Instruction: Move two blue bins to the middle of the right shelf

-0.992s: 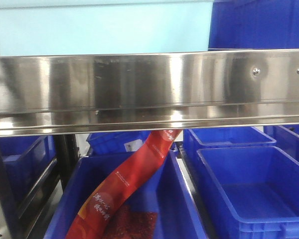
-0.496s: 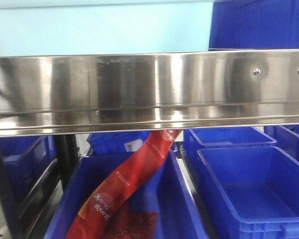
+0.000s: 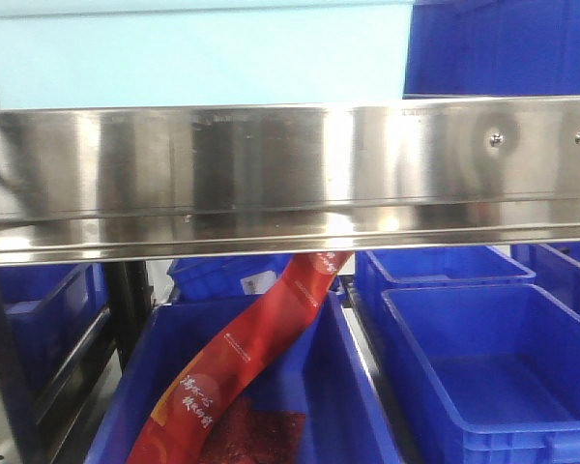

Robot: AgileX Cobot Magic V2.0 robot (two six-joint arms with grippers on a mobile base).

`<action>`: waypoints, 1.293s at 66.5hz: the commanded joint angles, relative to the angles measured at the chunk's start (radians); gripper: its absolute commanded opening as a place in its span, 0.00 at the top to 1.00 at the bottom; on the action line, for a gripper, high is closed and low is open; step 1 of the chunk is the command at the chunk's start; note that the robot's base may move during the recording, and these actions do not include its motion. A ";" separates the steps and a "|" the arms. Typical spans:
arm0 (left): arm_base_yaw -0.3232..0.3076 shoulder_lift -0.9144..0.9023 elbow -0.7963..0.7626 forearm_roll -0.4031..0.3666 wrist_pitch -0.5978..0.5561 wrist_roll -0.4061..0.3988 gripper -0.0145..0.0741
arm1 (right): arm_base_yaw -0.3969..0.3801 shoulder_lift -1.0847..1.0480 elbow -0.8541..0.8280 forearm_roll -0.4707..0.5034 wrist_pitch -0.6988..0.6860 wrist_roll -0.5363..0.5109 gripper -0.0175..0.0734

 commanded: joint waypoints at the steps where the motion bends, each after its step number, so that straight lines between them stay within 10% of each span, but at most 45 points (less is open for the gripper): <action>1: -0.005 -0.007 0.000 0.005 -0.019 -0.001 0.96 | -0.073 -0.062 0.073 0.041 -0.005 -0.024 0.99; 40: -0.005 -0.007 0.000 0.005 -0.019 -0.001 0.96 | -0.174 -0.510 0.534 0.073 -0.027 -0.024 0.99; 86: -0.005 -0.007 0.000 0.005 -0.031 -0.001 0.96 | -0.153 -0.510 0.534 0.017 -0.056 0.084 0.99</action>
